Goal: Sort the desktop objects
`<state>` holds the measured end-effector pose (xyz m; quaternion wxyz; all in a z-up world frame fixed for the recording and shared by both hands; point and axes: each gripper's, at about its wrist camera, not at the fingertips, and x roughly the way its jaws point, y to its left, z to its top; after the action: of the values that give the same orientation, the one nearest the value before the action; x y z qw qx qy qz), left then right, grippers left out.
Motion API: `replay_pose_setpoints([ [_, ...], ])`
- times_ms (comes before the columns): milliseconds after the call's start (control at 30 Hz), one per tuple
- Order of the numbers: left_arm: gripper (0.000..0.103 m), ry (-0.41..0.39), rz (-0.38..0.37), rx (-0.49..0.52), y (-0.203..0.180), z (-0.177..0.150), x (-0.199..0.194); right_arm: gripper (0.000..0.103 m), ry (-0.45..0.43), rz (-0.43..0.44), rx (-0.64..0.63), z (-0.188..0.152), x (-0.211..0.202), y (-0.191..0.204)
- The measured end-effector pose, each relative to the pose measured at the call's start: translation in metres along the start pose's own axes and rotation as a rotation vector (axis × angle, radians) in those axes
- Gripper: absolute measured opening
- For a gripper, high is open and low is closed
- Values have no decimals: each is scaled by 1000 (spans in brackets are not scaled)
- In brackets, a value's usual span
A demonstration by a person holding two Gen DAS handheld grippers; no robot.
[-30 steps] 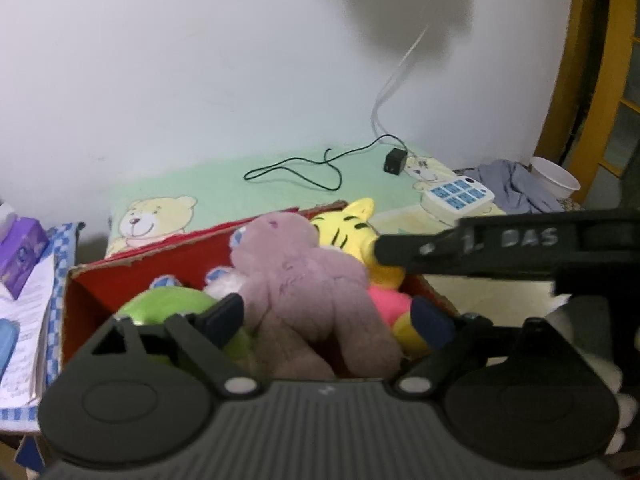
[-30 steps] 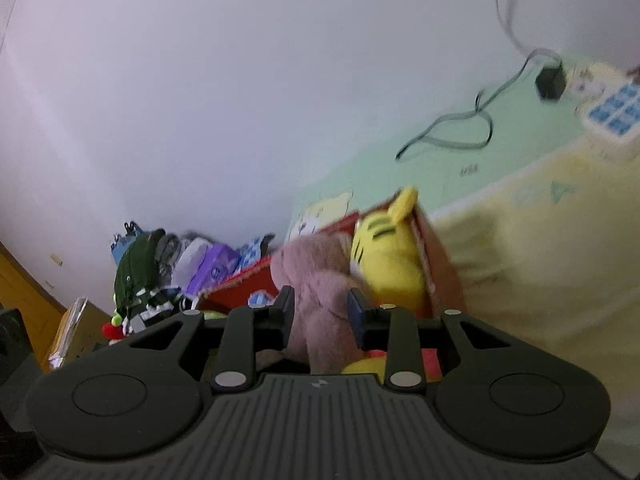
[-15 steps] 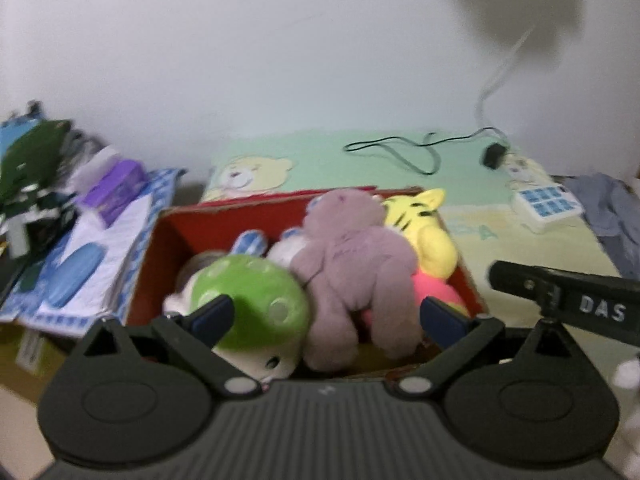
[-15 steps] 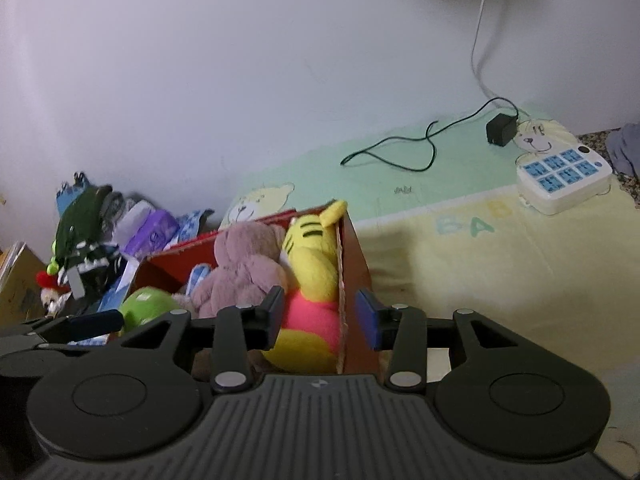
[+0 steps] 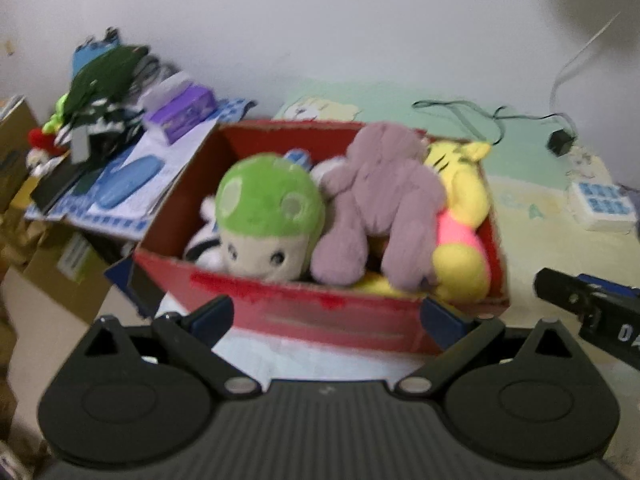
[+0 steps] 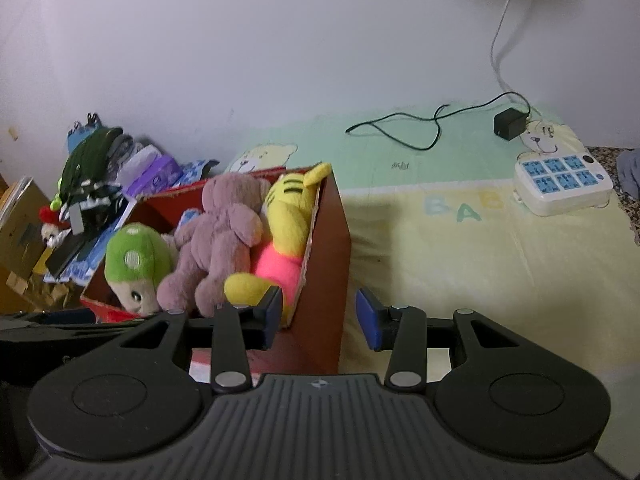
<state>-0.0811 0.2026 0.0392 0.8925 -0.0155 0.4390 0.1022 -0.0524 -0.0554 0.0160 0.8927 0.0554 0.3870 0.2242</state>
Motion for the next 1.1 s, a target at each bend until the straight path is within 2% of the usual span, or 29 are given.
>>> replay_pose_setpoints([
  [100, 100, 23, 63, 5, -6, -13, 4, 45, 27, 16, -19, -5, 2, -3],
  [200, 100, 52, 88, 11, -9, -20, 8, 46, 47, 21, -30, -11, 4, -4],
  [300, 100, 85, 84, 13, -9, -22, 12, 53, 64, 14, -39, -14, 5, -3],
  [433, 100, 103, 68, 12, -3, -21, 17, 55, 66, 10, -47, -17, 4, 1],
  [567, 100, 117, 87, 40, 3, -18, 21, 57, 70, -29, -36, -20, 7, 8],
  [667, 100, 124, 70, 47, 13, -15, 25, 66, 90, -50, -33, -20, 11, 19],
  [800, 100, 124, 55, 65, 26, -11, 27, 77, 65, -83, -38, -21, 8, 37],
  [967, 100, 125, 43, 85, 41, -6, 27, 80, 60, -112, -20, -23, 9, 53],
  [1100, 100, 98, 23, 110, 49, -3, 20, 79, 59, -123, 10, -24, 10, 64],
])
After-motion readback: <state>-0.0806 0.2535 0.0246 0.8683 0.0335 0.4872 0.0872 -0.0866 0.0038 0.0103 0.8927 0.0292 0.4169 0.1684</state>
